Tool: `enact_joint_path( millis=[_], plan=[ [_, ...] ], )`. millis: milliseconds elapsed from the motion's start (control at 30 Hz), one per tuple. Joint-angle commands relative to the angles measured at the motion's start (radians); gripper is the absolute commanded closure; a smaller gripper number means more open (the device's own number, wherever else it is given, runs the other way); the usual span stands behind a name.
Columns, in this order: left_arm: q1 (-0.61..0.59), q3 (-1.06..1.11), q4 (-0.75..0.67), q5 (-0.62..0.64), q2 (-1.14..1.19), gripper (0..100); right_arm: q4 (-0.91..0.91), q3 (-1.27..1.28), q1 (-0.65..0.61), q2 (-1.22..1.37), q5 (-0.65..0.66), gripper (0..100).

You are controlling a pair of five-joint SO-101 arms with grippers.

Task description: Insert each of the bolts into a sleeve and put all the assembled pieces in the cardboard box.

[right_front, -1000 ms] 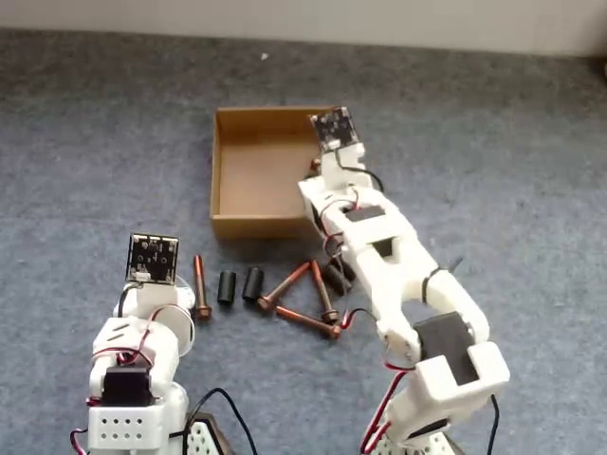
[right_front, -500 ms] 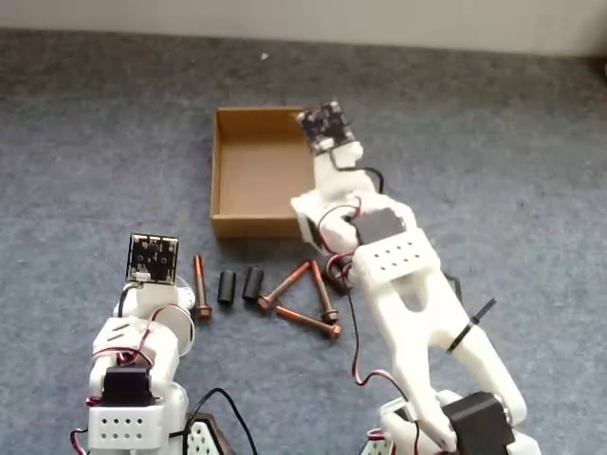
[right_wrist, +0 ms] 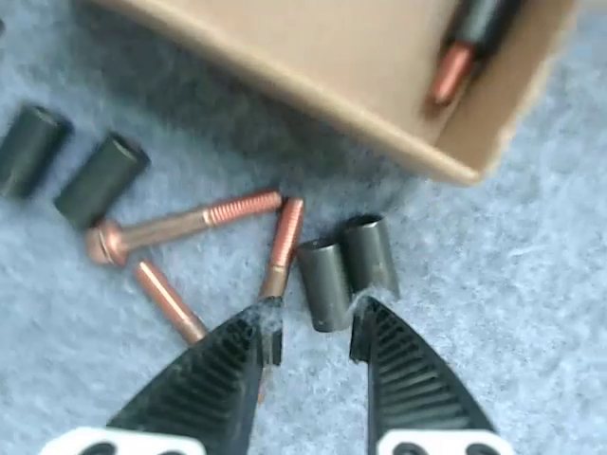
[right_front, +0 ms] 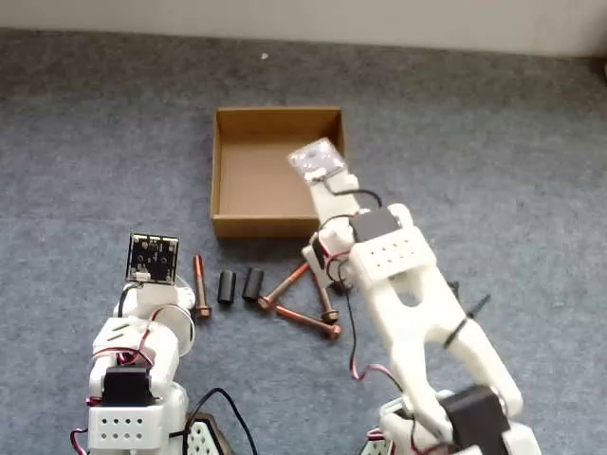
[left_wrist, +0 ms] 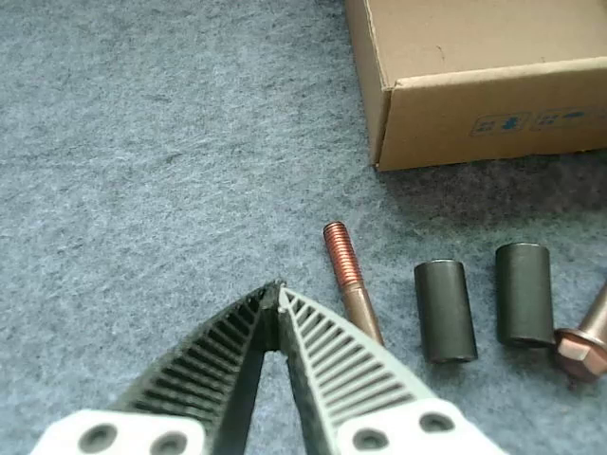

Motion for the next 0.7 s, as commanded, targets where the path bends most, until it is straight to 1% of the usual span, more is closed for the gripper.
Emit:
enact_joint_path(
  millis=[0,133,300,533,667],
  plan=[
    [-0.013,-0.004,-0.020,-0.015,-0.008,99,0.007,-0.064,-0.007,0.116,0.069,87.8],
    [-0.013,-0.004,-0.018,-0.015,-0.008,99,0.005,-0.067,0.004,0.213,0.109,87.8],
    [-0.013,-0.004,-0.018,-0.015,-0.008,99,-0.001,-0.067,0.041,0.234,0.141,87.8],
    [-0.013,-0.004,-0.018,-0.015,-0.008,99,-0.143,-0.058,0.061,0.236,0.141,87.8],
    [-0.013,-0.004,-0.018,-0.015,-0.008,99,-0.157,-0.053,0.062,0.237,0.141,87.8]
  ],
)
